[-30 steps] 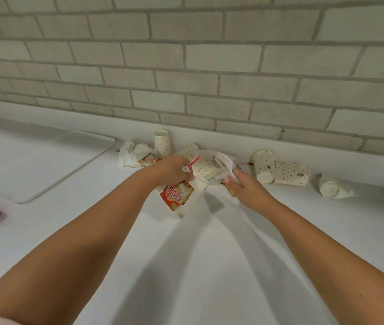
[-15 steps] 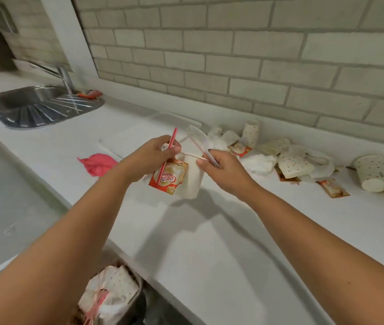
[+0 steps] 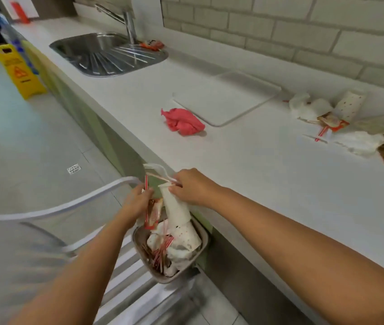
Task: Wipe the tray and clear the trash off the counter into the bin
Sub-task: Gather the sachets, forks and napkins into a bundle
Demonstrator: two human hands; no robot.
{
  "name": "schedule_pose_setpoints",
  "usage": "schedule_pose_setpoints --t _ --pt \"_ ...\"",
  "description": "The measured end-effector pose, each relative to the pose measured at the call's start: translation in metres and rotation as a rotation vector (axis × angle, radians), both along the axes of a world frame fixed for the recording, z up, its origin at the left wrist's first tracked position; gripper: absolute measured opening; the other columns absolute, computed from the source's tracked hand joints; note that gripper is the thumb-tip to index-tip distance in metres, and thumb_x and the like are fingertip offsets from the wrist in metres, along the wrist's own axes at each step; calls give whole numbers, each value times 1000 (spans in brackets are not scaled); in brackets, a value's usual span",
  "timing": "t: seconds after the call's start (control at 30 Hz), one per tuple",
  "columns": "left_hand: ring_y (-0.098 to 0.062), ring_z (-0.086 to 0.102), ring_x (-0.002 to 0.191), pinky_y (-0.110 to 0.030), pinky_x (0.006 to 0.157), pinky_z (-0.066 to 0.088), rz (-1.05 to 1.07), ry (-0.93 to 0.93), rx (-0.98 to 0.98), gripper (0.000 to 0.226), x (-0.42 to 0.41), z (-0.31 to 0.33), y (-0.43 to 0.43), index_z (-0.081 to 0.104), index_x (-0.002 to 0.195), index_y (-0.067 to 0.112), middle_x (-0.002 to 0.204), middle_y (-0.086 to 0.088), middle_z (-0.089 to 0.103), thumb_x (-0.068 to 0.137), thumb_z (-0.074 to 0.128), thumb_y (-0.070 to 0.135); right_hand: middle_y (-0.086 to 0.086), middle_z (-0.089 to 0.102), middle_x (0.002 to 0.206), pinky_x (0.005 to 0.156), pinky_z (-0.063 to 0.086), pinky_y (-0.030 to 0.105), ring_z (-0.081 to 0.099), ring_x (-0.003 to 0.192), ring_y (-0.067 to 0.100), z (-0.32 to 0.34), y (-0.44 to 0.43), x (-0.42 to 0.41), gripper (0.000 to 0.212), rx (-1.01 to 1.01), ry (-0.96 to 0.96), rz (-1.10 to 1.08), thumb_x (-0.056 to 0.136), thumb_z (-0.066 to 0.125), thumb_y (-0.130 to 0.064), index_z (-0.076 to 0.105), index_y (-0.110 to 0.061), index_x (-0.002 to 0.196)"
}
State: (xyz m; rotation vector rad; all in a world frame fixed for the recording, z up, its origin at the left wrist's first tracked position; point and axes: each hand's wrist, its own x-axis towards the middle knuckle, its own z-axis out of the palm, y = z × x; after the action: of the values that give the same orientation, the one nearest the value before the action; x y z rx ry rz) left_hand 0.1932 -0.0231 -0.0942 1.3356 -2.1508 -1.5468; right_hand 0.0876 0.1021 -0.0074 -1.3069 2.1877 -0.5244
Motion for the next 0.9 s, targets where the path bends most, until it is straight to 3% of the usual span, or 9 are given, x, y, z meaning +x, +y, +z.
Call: schedule_pose_setpoints --t 0.07,0.13,0.2,0.37,0.6,0.67,0.77,0.83,0.9 --pt "-33 55 109 -41 97 44 -31 -112 -16 35 12 -27 1 50 126 13 125 -17 57 97 40 29 12 56 93 66 37 27 56 88 27 -26 -12 14 16 96 19 9 96 47 -20 58 -9 96" --pt "-32 49 121 -37 97 39 -54 -153 -30 40 19 -47 7 43 134 13 135 -14 51 99 37 31 9 54 88 59 37 27 57 86 27 -50 -18 23 17 177 32 6 96 46 -17 59 -6 100" --pt "-31 47 123 -34 94 38 -74 -177 -14 43 24 -62 12 38 138 13 137 -12 49 99 38 29 11 58 95 58 38 26 57 89 28 -72 -20 29 23 251 -24 -23 96 45 -16 59 -2 107" --pt "-35 55 113 -38 96 44 -98 -222 -14 36 37 -89 14 41 131 7 118 -13 58 97 42 20 19 55 125 85 45 33 55 113 33 -101 -15 28 28 368 -70 -84 98 39 -12 51 -1 122" --pt "-27 46 127 -29 101 34 -143 -116 -7 45 37 -95 12 41 136 9 137 -9 50 93 52 12 18 57 103 54 43 26 55 76 27 -114 -17 32 26 444 -130 -178 96 37 -6 55 1 113" --pt "-23 46 125 -24 95 34 -158 -70 26 46 38 -93 11 42 135 8 132 -3 51 92 56 15 19 57 106 62 43 28 61 87 30 -114 -19 34 26 433 -171 -195 94 37 -3 55 0 113" --pt "-24 43 130 -29 103 35 -180 -55 87 61 37 -94 6 31 142 9 139 -4 46 90 60 23 20 50 134 86 44 31 52 121 32 -112 -20 36 38 479 -171 -165 96 37 -8 45 2 132" --pt "-25 43 131 -36 108 35 -175 -65 83 66 35 -93 3 28 144 10 144 -8 43 89 61 27 17 40 144 99 41 32 44 129 29 -108 -20 35 46 484 -150 -147 97 36 -8 33 -2 142" --pt "-26 44 130 -38 107 37 -157 -77 52 65 31 -90 2 28 144 11 144 -11 43 90 59 29 15 39 146 100 40 32 44 130 28 -103 -21 33 46 454 -135 -121 96 36 -7 34 -5 143"
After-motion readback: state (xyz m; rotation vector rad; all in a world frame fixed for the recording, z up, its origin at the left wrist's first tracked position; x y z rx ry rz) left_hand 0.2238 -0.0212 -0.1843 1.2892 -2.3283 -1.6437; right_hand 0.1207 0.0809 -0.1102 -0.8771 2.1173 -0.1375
